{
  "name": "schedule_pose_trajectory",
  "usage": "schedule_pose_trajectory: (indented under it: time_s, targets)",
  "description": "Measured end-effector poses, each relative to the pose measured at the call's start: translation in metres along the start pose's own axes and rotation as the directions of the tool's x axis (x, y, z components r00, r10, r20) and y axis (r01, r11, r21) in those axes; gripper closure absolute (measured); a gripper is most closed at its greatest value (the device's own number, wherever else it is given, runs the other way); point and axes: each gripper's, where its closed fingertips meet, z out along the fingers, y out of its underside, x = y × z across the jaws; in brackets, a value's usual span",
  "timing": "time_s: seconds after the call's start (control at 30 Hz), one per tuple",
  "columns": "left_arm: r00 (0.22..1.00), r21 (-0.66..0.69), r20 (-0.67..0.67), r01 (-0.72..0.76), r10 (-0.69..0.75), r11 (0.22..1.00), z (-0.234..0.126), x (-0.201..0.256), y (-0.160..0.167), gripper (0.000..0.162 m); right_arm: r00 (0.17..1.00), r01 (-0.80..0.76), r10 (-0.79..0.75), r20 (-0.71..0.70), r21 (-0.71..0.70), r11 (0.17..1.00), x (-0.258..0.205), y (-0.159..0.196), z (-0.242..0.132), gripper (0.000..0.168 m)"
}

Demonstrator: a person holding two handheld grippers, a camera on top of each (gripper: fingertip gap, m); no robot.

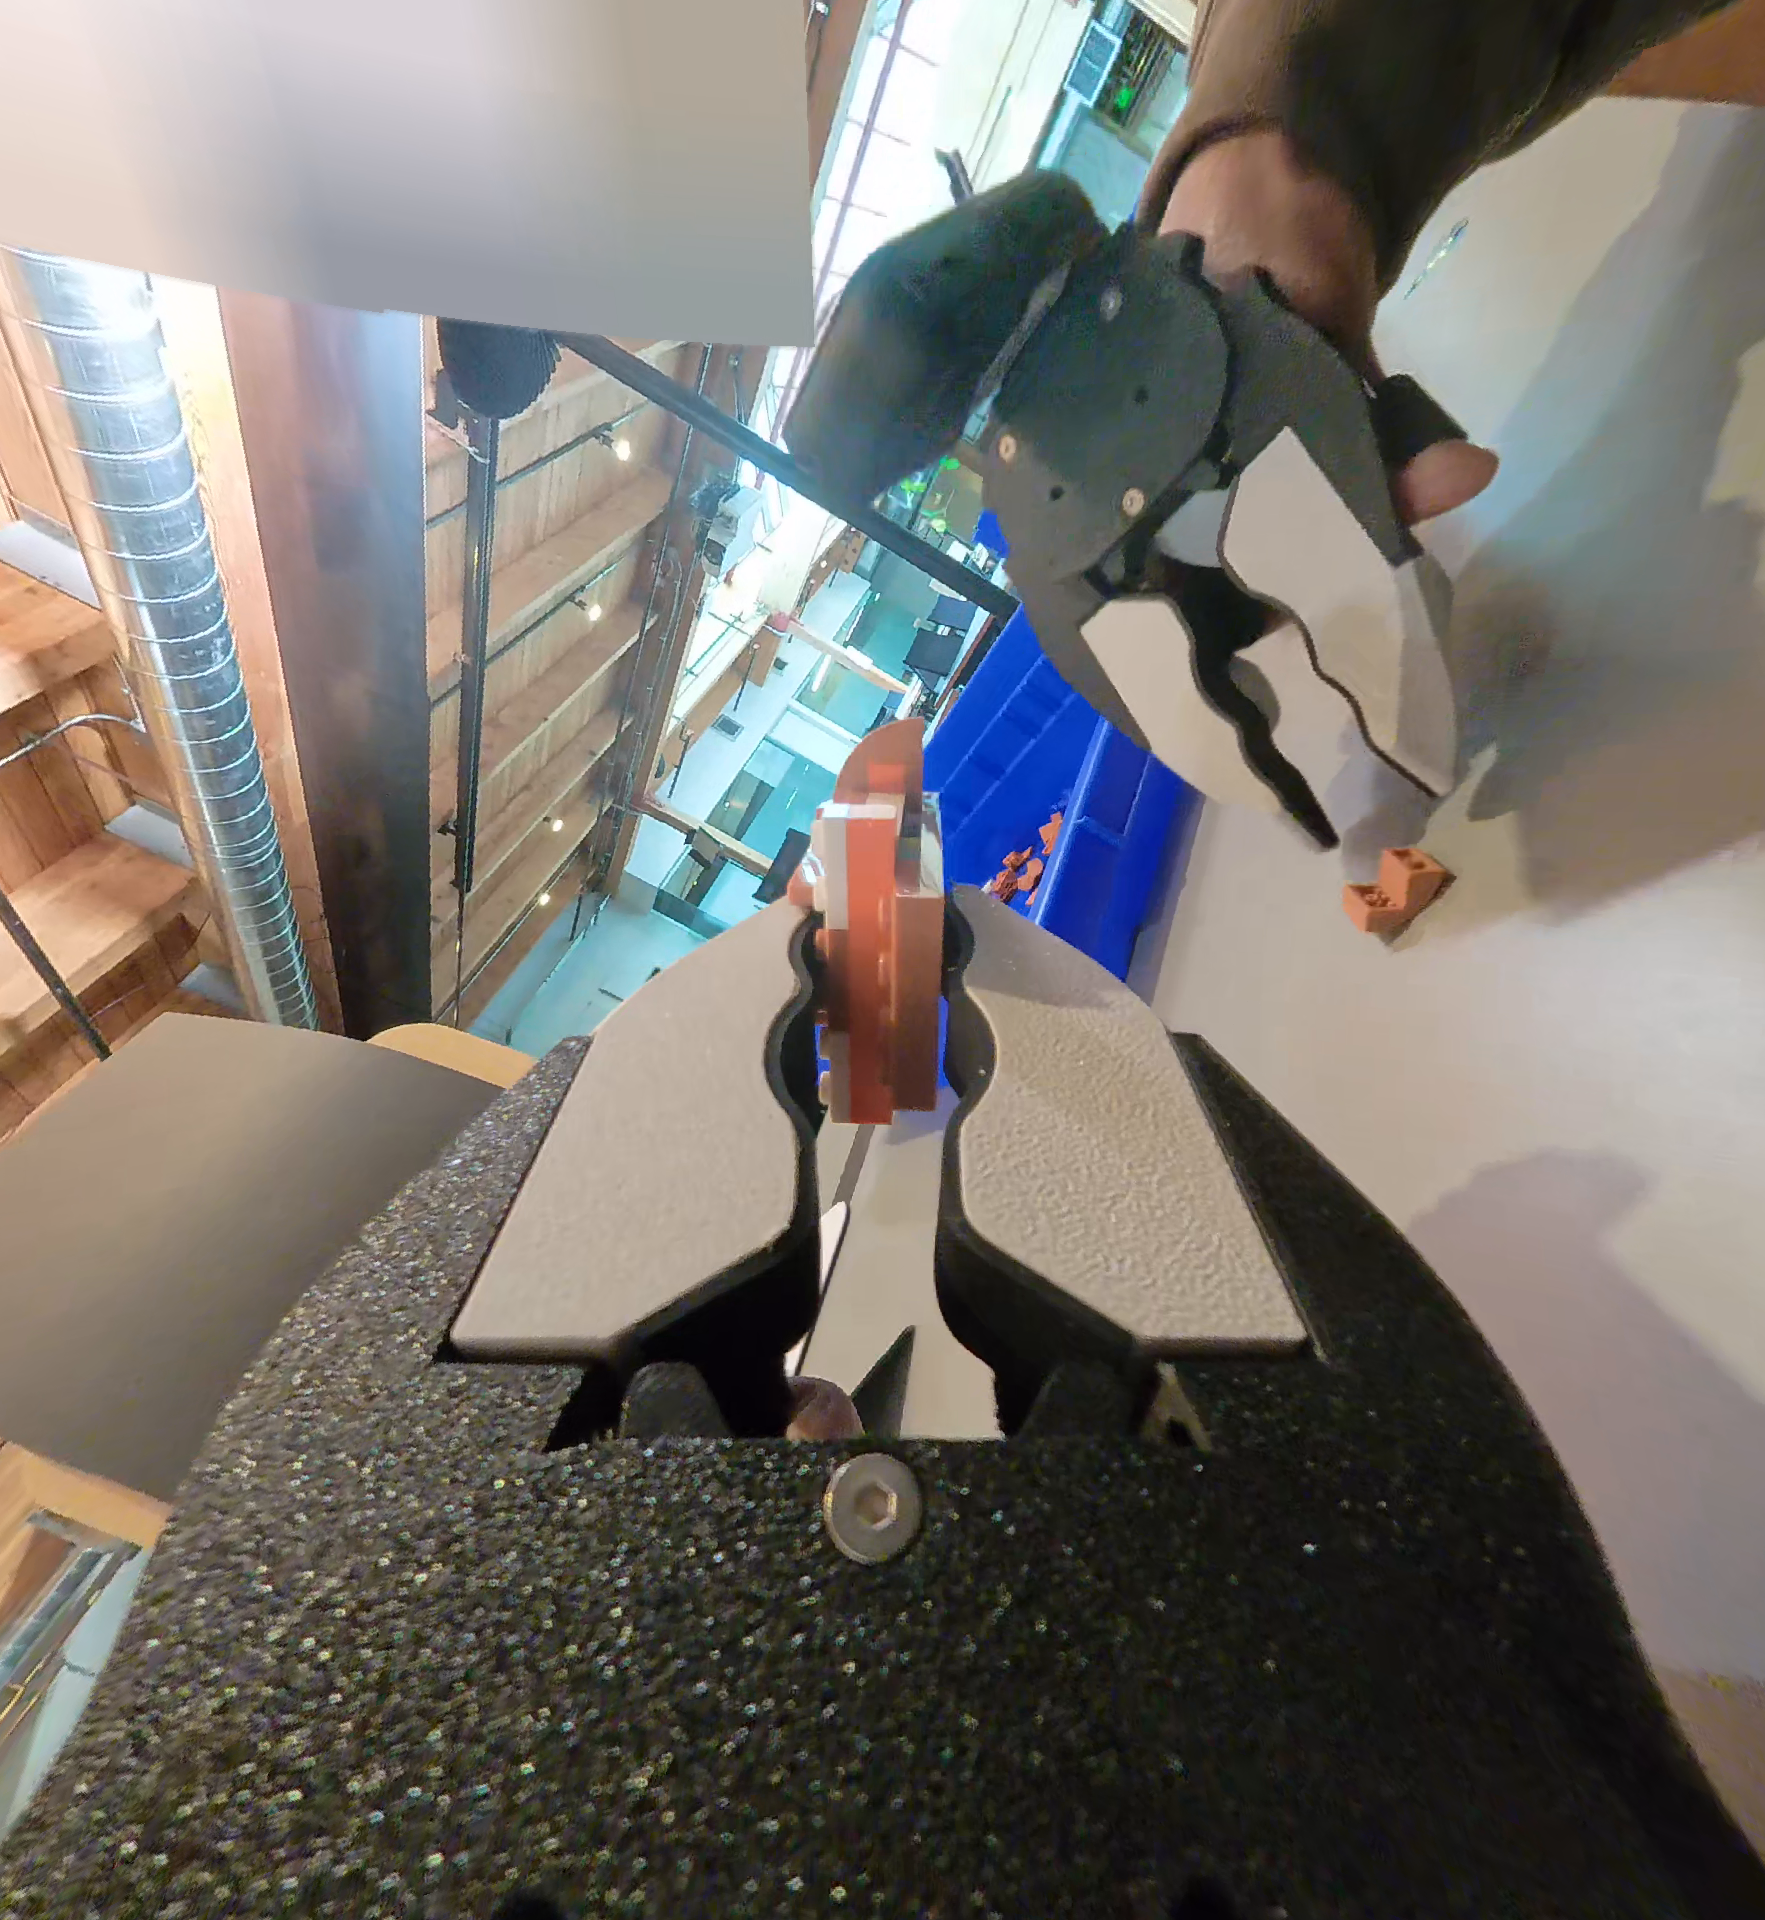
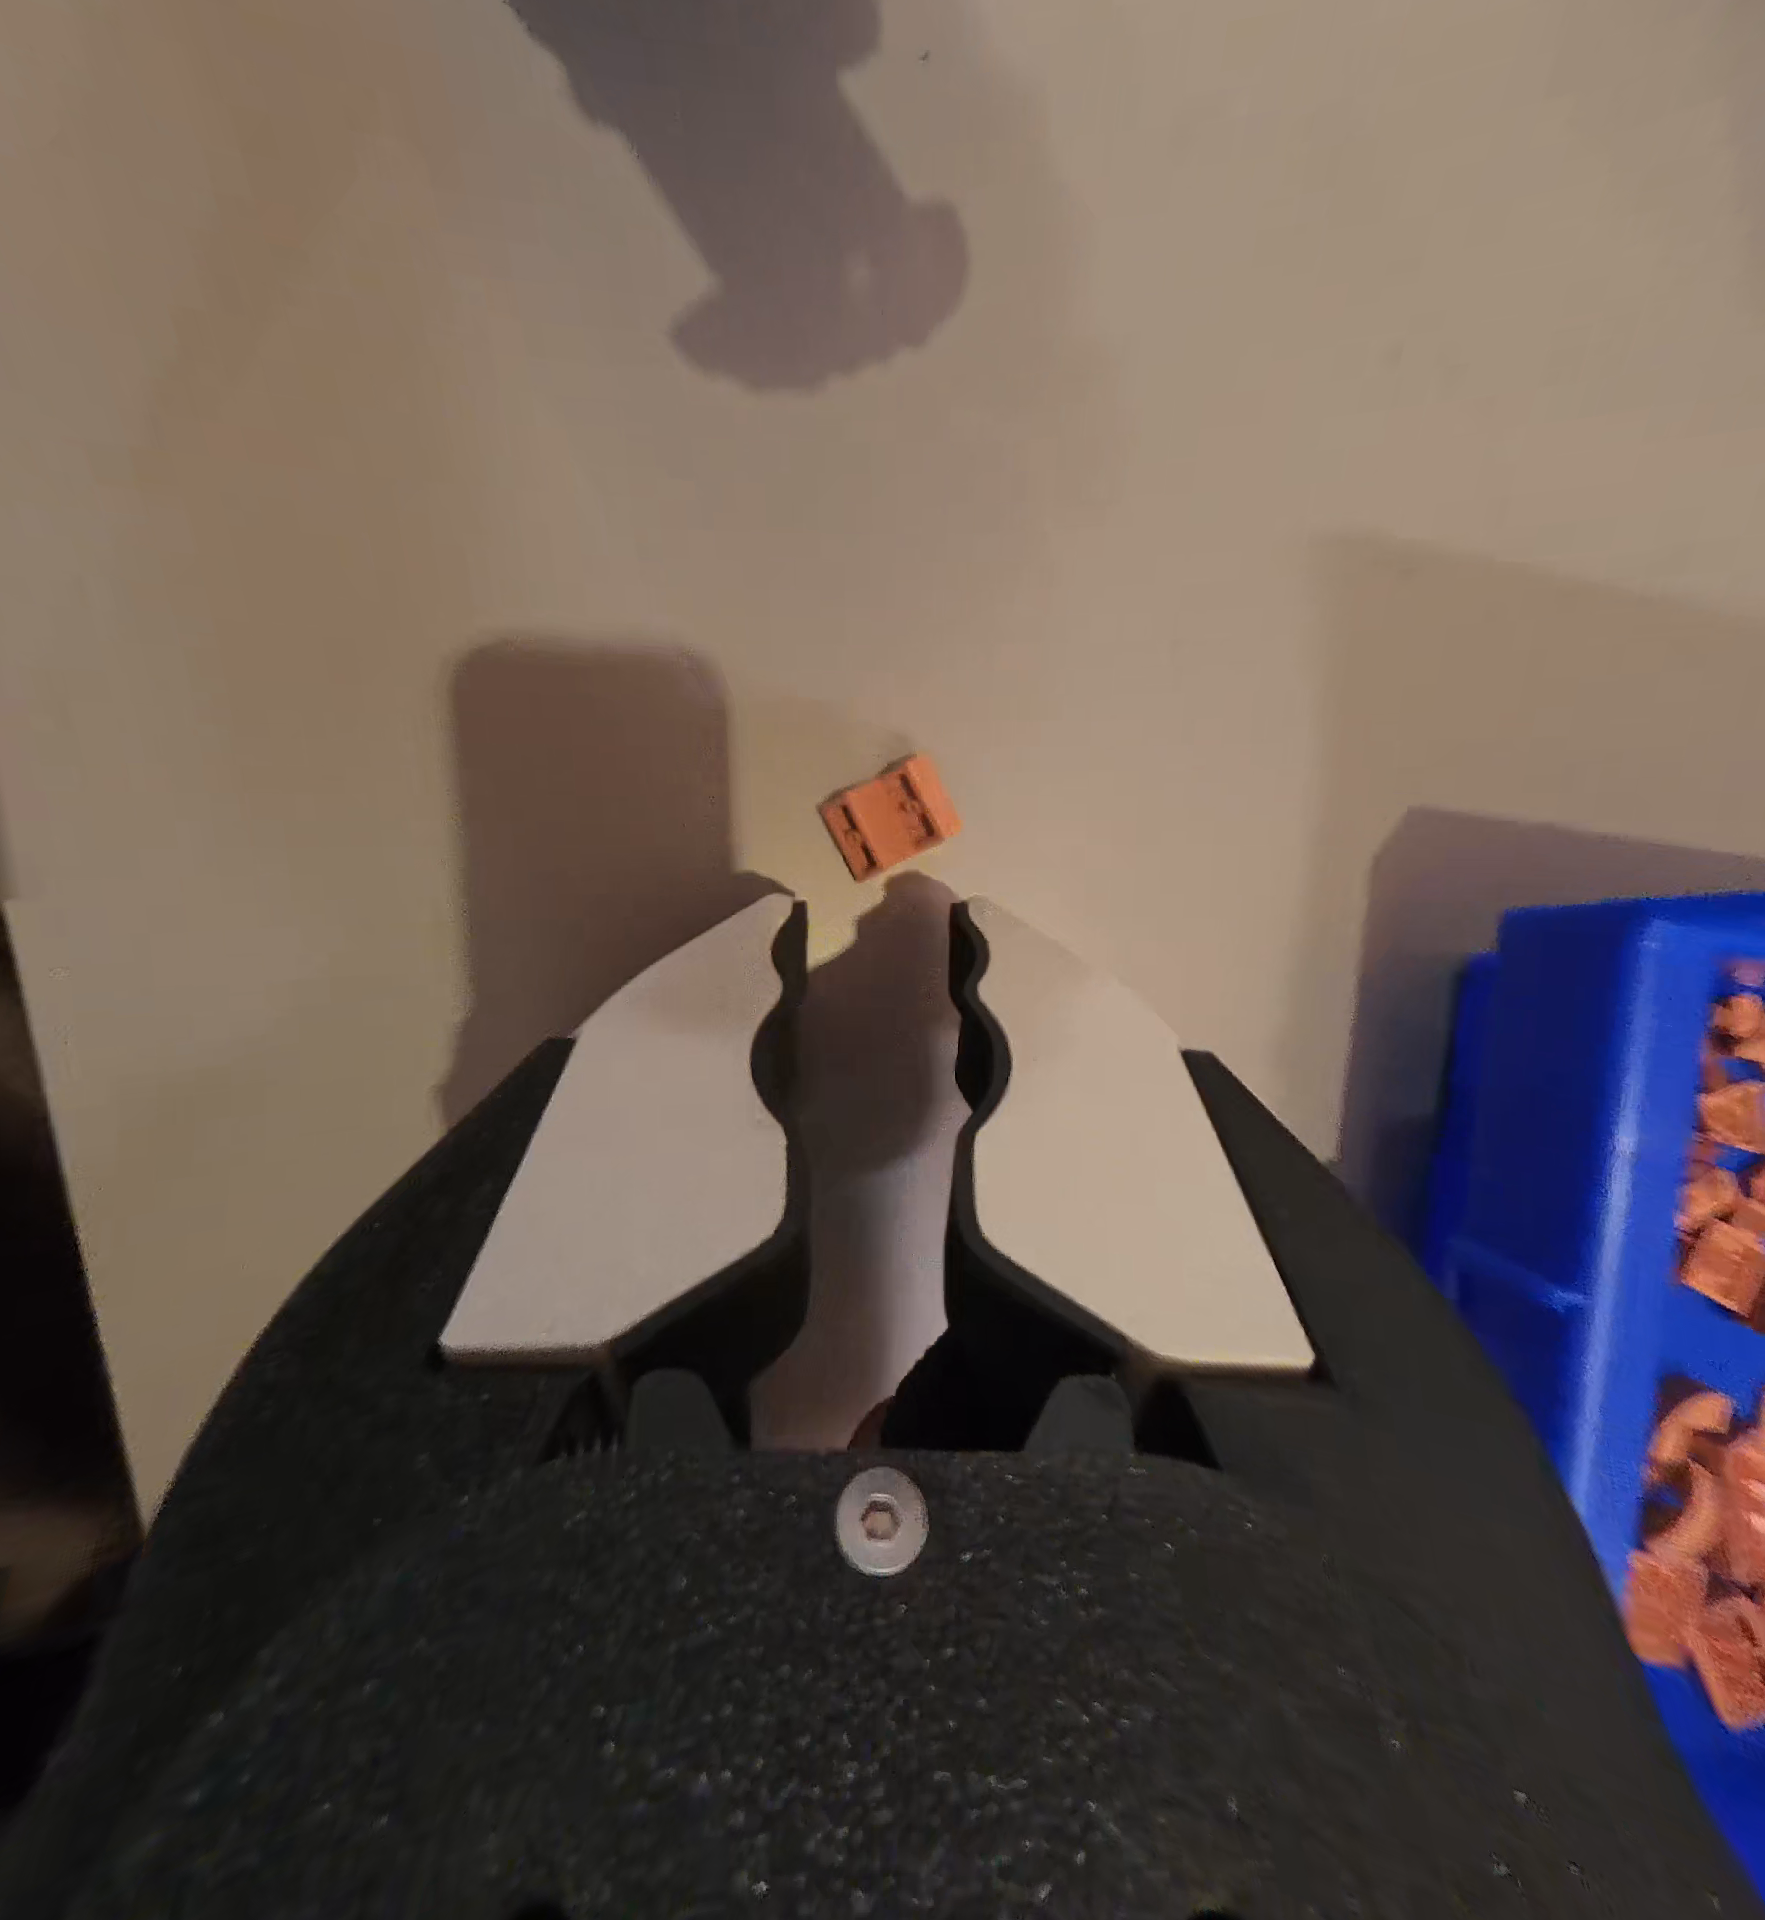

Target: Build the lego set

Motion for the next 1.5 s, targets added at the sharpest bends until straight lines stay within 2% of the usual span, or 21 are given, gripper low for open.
schedule_pose_trajectory:
  time_s: [0.1, 0.27, 0.33, 0.43, 0.57, 0.73, 0.87, 1.03, 1.33, 1.5]
  targets:
    - [1.000, -0.009, 0.003, -0.005, 0.005, 1.000, 0.000, 0.000, 0.001, 0.142, 0.997, -0.055, 0.055, 0.049, -0.008, 0.998, -0.004, -0.006, 0.008, 0.141]
    - [1.000, 0.000, -0.016, 0.010, -0.010, 1.000, -0.001, 0.002, 0.001, 0.142, 0.972, -0.109, 0.081, 0.223, 0.116, 0.987, -0.036, -0.033, -0.003, 0.141]
    - [0.999, 0.006, -0.030, 0.013, -0.013, 1.000, -0.001, 0.004, 0.000, 0.142, 0.981, -0.112, 0.088, 0.175, 0.133, 0.985, -0.024, -0.031, -0.007, 0.141]
    - [0.999, 0.008, -0.049, 0.008, -0.007, 1.000, -0.001, 0.008, -0.001, 0.142, 0.982, -0.175, 0.170, 0.076, 0.065, 0.982, 0.006, -0.011, -0.006, 0.142]
    - [0.998, 0.000, -0.060, -0.008, 0.008, 1.000, -0.001, 0.011, -0.001, 0.142, 0.971, -0.188, 0.188, 0.145, -0.017, 0.982, -0.011, -0.003, 0.008, 0.141]
    - [0.998, -0.003, -0.058, 0.000, -0.001, 1.000, -0.002, 0.010, 0.001, 0.142, 0.968, -0.167, 0.134, 0.213, 0.146, 0.975, -0.031, -0.034, 0.002, 0.142]
    - [0.998, 0.002, -0.069, 0.008, -0.008, 1.000, -0.003, 0.012, 0.001, 0.142, 0.972, -0.194, 0.172, 0.159, 0.137, 0.971, -0.012, -0.021, 0.001, 0.143]
    - [0.994, 0.030, -0.108, 0.026, -0.023, 0.999, -0.005, 0.018, -0.004, 0.142, 0.992, -0.075, 0.065, 0.112, 0.087, 0.993, -0.004, -0.008, 0.014, 0.140]
    - [0.964, 0.051, -0.257, -0.048, 0.060, 0.998, -0.009, 0.049, -0.007, 0.142, 0.969, 0.159, -0.184, 0.165, 0.155, 0.975, -0.001, -0.021, 0.020, 0.136]
    - [0.934, 0.058, -0.317, -0.153, 0.164, 0.986, -0.012, 0.066, -0.004, 0.142, 0.960, 0.196, -0.222, 0.169, 0.160, 0.968, -0.002, -0.027, 0.025, 0.151]
